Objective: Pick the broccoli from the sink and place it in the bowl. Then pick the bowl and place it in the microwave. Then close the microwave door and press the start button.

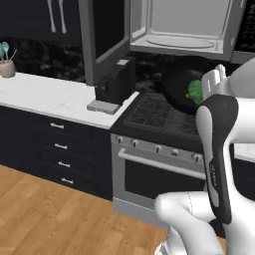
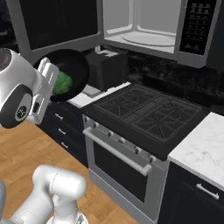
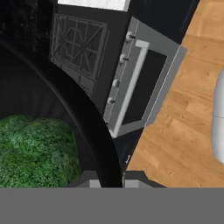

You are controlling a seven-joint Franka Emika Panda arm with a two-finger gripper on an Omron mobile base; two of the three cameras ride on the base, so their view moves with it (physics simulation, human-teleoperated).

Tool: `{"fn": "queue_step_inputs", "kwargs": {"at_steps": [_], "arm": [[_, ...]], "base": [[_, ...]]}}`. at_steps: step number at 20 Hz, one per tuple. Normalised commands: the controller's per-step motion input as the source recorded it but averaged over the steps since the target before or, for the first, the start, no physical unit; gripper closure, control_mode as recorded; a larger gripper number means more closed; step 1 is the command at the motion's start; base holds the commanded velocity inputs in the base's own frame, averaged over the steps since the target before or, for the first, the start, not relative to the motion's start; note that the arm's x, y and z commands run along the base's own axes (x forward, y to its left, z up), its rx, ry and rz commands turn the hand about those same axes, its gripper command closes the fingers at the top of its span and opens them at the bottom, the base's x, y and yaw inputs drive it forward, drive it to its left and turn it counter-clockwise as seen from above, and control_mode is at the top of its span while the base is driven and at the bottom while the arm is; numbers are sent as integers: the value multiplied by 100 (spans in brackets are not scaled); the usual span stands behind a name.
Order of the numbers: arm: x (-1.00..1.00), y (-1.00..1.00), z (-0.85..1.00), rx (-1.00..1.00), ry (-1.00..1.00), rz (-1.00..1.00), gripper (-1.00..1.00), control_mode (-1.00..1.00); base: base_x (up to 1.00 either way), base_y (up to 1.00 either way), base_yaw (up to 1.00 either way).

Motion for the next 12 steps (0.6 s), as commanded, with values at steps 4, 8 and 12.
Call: {"fn": "queue_step_inputs", "kwargs": {"at_steps": [4, 8, 12], "arm": [[0, 0, 0, 0, 0, 0, 100, 100], [0, 0, 0, 0, 0, 0, 100, 100], [0, 0, 0, 0, 0, 0, 100, 100]], "base": [[40, -73, 17], [96, -13, 18], [94, -18, 16]]}}
